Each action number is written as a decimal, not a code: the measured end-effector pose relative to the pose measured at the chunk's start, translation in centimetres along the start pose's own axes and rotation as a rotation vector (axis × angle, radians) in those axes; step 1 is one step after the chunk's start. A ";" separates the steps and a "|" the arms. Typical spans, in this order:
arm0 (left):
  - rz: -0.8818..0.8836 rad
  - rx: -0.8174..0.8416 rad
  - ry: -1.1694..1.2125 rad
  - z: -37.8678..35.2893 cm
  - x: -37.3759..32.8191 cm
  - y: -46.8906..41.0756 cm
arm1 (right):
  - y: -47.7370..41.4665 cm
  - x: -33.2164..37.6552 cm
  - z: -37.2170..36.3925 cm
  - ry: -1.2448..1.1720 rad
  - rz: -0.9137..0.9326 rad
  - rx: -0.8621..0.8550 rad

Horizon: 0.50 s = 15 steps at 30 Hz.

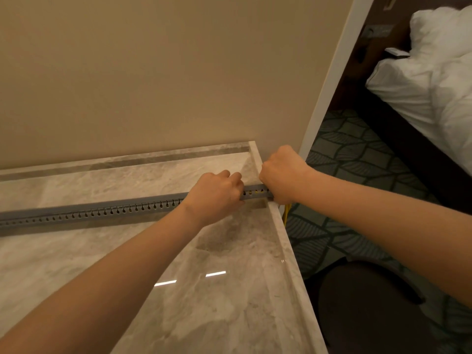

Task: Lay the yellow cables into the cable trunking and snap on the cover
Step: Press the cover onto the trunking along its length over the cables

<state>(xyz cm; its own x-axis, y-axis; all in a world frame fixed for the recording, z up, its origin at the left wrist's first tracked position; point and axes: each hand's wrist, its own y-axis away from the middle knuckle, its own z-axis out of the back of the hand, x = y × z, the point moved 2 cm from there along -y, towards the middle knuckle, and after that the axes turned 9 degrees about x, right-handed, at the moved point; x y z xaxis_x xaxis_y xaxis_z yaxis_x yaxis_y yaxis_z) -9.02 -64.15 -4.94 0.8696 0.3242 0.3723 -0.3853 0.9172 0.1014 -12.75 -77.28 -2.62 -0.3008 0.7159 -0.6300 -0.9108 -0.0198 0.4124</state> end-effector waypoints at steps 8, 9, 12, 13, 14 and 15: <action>0.092 -0.003 -0.024 -3.0 1.4 4.0 | -0.4 4.0 0.9 -0.362 0.070 -0.272; 0.110 0.000 -0.019 -3.2 1.6 4.3 | -0.8 4.6 0.6 -0.392 0.087 -0.300; 0.149 -0.002 0.006 -4.3 2.4 5.3 | -1.8 5.8 -0.1 -0.484 0.102 -0.389; 0.154 -0.002 0.015 -4.6 2.6 5.5 | -2.0 6.0 -0.4 -0.514 0.099 -0.414; 0.156 -0.006 0.025 -4.9 2.7 5.7 | -2.2 6.1 -0.6 -0.548 0.097 -0.434; 0.158 -0.004 0.045 -5.2 2.9 5.8 | -2.3 6.2 -0.9 -0.578 0.096 -0.445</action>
<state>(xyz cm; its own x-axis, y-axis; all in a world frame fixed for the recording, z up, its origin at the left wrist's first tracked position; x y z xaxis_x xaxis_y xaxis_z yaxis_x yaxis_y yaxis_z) -7.15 -56.66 -8.08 0.8115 0.4742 0.3416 -0.5171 0.8549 0.0416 -12.75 -73.38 -8.05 -0.3000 0.9480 -0.1062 -0.9535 -0.2946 0.0644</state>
